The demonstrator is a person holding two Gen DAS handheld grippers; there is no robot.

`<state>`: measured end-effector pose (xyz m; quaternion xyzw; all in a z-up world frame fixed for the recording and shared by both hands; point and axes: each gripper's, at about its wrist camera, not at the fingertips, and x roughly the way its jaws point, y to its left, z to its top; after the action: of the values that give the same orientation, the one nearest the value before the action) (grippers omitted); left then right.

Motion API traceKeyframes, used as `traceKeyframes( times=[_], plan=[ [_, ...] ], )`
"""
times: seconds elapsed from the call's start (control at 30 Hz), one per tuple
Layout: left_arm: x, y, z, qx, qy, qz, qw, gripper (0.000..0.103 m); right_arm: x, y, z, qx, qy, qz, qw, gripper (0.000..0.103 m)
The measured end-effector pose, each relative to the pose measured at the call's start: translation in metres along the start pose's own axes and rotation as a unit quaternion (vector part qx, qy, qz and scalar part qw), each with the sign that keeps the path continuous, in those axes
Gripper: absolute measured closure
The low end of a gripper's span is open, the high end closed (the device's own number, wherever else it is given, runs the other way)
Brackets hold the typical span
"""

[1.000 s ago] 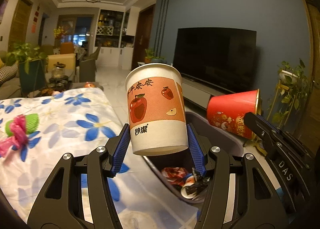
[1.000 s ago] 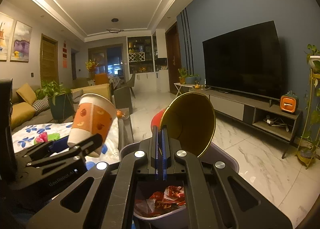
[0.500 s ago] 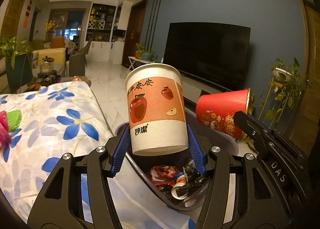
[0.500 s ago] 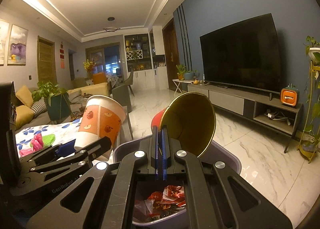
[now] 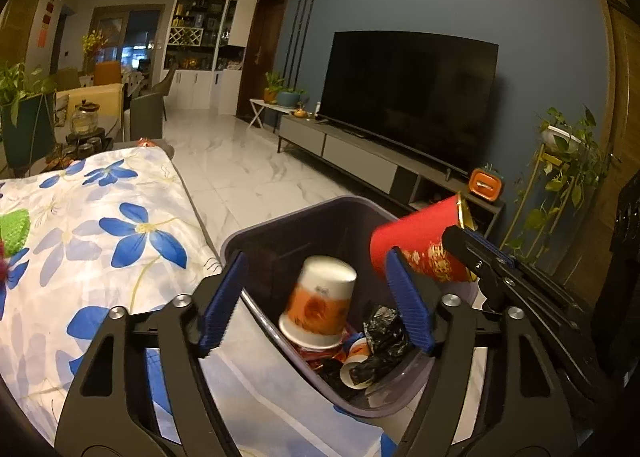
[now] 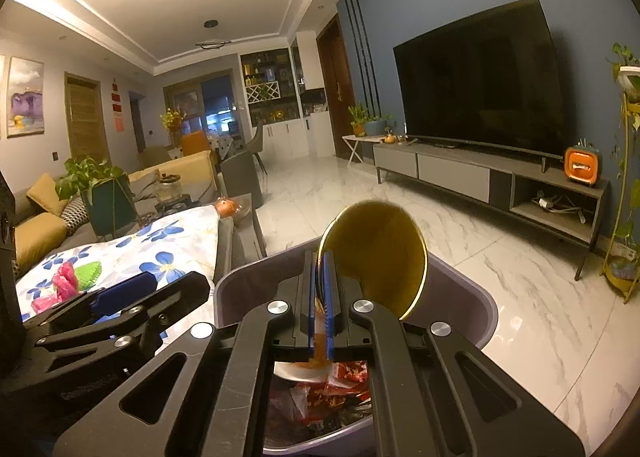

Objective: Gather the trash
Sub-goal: 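Open both tools over the bin to drop the two cups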

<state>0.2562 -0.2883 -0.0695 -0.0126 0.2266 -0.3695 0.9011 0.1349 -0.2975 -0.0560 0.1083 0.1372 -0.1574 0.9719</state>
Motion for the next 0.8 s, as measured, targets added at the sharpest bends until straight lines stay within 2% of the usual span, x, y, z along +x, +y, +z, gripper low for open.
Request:
traceKeyframes(
  times=[0.03, 0.2, 0.33, 0.4, 0.47, 0.8],
  plan=[
    [-0.001, 0.0, -0.001, -0.001, -0.001, 0.002, 1.0, 0.028, -0.001, 0.0, -0.001, -0.001, -0.003, -0.005, 1.0, 0.079],
    [-0.004, 0.005, -0.003, -0.009, -0.002, 0.016, 0.9998, 0.023, -0.002, -0.003, 0.0, -0.001, -0.006, -0.01, 1.0, 0.07],
    [-0.011, 0.008, -0.003, -0.014, -0.009, 0.03, 0.9994, 0.019, -0.005, -0.004, 0.0, 0.007, -0.007, -0.016, 1.0, 0.052],
    [-0.017, 0.009, -0.004, -0.016, -0.013, 0.037, 0.9991, 0.017, -0.006, -0.004, -0.001, 0.009, -0.008, -0.018, 1.0, 0.05],
    [-0.021, 0.01, -0.004, -0.019, -0.016, 0.044, 0.9987, 0.016, -0.007, -0.002, -0.001, 0.011, -0.005, -0.021, 1.0, 0.043],
    [-0.054, 0.021, -0.003, -0.035, -0.032, 0.085, 0.9952, 0.011, -0.018, 0.008, -0.001, 0.009, -0.007, -0.022, 1.0, 0.033]
  ],
)
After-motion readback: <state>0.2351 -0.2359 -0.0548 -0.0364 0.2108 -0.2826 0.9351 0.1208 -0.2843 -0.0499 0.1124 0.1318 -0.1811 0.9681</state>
